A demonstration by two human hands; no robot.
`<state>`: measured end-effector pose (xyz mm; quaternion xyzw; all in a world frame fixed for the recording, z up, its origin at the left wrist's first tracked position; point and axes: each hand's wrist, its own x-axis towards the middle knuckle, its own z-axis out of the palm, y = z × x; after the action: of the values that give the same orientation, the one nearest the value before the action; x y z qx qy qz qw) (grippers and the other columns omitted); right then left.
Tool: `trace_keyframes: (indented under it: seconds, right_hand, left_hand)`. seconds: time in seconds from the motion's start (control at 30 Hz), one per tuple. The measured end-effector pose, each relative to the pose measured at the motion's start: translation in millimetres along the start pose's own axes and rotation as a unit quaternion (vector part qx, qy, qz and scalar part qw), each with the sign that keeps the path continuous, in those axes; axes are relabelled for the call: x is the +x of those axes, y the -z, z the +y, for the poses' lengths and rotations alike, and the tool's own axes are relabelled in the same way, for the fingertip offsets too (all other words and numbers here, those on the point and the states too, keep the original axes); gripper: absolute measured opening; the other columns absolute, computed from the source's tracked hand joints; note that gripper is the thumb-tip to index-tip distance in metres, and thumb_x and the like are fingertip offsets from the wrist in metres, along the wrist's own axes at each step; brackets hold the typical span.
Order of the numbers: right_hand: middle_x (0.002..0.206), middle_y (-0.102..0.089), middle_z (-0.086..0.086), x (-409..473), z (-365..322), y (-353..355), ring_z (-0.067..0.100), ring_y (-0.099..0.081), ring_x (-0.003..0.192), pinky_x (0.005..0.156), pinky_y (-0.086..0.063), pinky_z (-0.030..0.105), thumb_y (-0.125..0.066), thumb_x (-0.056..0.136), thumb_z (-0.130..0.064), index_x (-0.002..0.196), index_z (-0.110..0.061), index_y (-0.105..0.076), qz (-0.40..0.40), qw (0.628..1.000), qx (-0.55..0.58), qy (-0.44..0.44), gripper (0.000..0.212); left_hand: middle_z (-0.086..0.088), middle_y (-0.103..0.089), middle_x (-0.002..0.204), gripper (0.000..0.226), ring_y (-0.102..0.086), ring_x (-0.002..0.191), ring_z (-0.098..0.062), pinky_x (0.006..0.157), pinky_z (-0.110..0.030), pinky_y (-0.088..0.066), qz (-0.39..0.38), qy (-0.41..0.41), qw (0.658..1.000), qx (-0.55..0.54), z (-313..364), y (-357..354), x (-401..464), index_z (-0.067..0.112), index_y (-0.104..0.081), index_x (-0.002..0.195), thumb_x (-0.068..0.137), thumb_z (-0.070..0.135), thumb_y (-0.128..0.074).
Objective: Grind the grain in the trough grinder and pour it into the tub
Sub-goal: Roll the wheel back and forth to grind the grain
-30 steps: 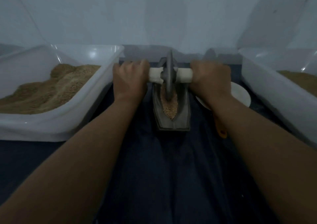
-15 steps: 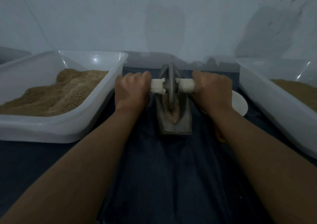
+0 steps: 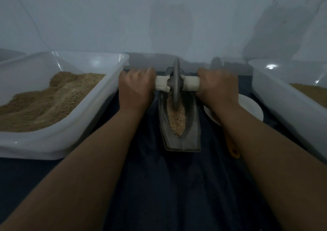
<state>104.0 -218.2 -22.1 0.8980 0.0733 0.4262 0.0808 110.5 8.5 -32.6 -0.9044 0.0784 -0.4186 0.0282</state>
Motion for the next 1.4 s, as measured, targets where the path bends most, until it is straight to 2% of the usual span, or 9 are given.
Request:
trace_keyframes:
  seconds: [0.1,0.23,0.4,0.6,0.8,0.93,1.07,1.23,1.4]
  right_hand:
    - [0.064,-0.06,0.011,-15.6,-3.3,18.6,0.027,-0.053,0.051,0.05,-0.024,0.028,-0.072,0.078,-0.019,0.075,-0.012,-0.057,0.013,1.0,-0.004,-0.001,0.017]
    - [0.067,-0.06,0.008,-36.3,-6.2,38.7,0.028,-0.053,0.054,0.049,-0.024,0.03,-0.071,0.077,-0.016,0.08,-0.014,-0.053,-0.022,1.0,-0.013,-0.009,0.019]
    - [0.062,-0.056,0.008,-39.3,-8.2,50.8,0.027,-0.049,0.049,0.049,-0.024,0.029,-0.07,0.072,-0.011,0.076,-0.014,-0.051,-0.016,1.0,-0.008,-0.001,0.02]
    - [0.058,-0.055,0.008,-27.1,-3.7,28.3,0.025,-0.046,0.047,0.05,-0.023,0.027,-0.071,0.076,-0.016,0.073,-0.013,-0.051,0.0,1.0,0.005,-0.003,0.02]
    - [0.058,-0.059,0.012,6.1,3.9,-4.6,0.028,-0.051,0.047,0.051,-0.025,0.027,-0.077,0.069,-0.017,0.07,-0.013,-0.06,-0.02,1.0,-0.003,-0.001,0.018]
    - [0.058,-0.06,0.011,16.8,6.0,-12.4,0.03,-0.055,0.047,0.051,-0.025,0.026,-0.082,0.064,-0.023,0.068,-0.014,-0.061,-0.023,1.0,-0.007,0.004,0.023]
    - [0.055,-0.056,0.01,7.0,0.4,-2.5,0.027,-0.05,0.043,0.049,-0.022,0.026,-0.081,0.066,-0.017,0.068,-0.014,-0.057,0.004,1.0,0.004,0.003,0.024]
    - [0.058,-0.053,0.008,-18.7,-4.7,21.2,0.025,-0.046,0.046,0.047,-0.025,0.028,-0.068,0.072,-0.008,0.071,-0.014,-0.051,0.025,1.0,0.009,0.002,0.018]
    - [0.06,-0.052,0.007,-38.0,-7.1,44.5,0.025,-0.043,0.047,0.049,-0.025,0.03,-0.066,0.07,-0.001,0.075,-0.014,-0.049,0.007,1.0,0.004,-0.004,0.022]
  left_hand:
    - [-0.01,-0.066,0.078,0.019,-0.06,0.072,-0.034,0.064,-0.036,-0.028,-0.013,-0.001,1.0,0.01,3.6,18.9,-12.9,0.017,-0.055,0.084,0.074,0.006,-0.067]
    - [-0.006,-0.065,0.082,0.021,-0.06,0.074,-0.032,0.066,-0.037,-0.031,-0.022,-0.015,0.999,0.023,4.0,42.6,-28.3,0.019,-0.053,0.088,0.077,0.006,-0.066]
    - [-0.004,-0.063,0.076,0.025,-0.058,0.069,-0.03,0.063,-0.036,-0.028,-0.023,-0.006,0.999,0.022,3.0,53.5,-41.8,0.02,-0.051,0.084,0.075,0.006,-0.07]
    - [-0.006,-0.062,0.074,0.033,-0.056,0.067,-0.031,0.063,-0.036,-0.026,-0.027,-0.009,1.0,0.01,3.8,32.9,-21.6,0.022,-0.038,0.078,0.075,0.006,-0.066]
    - [-0.009,-0.057,0.065,0.017,-0.053,0.058,-0.031,0.058,-0.035,-0.027,0.011,-0.015,1.0,-0.007,-1.0,-3.2,6.6,0.017,-0.048,0.072,0.076,0.006,-0.061]
    - [-0.008,-0.057,0.064,0.018,-0.053,0.058,-0.031,0.058,-0.035,-0.027,0.02,-0.006,1.0,-0.001,-1.3,-12.8,13.2,0.018,-0.047,0.073,0.08,0.008,-0.06]
    - [-0.007,-0.054,0.064,0.022,-0.049,0.059,-0.03,0.06,-0.035,-0.02,0.025,0.005,1.0,0.007,2.0,-2.3,3.3,0.018,-0.044,0.073,0.076,0.003,-0.06]
    - [-0.007,-0.06,0.071,0.023,-0.055,0.065,-0.032,0.062,-0.035,-0.024,-0.009,0.005,1.0,0.012,4.4,23.2,-16.7,0.018,-0.052,0.079,0.072,0.002,-0.067]
    - [-0.004,-0.057,0.071,0.017,-0.052,0.064,-0.03,0.062,-0.035,-0.024,0.03,-0.017,0.999,0.006,6.5,48.3,-34.6,0.019,-0.049,0.08,0.073,0.004,-0.053]
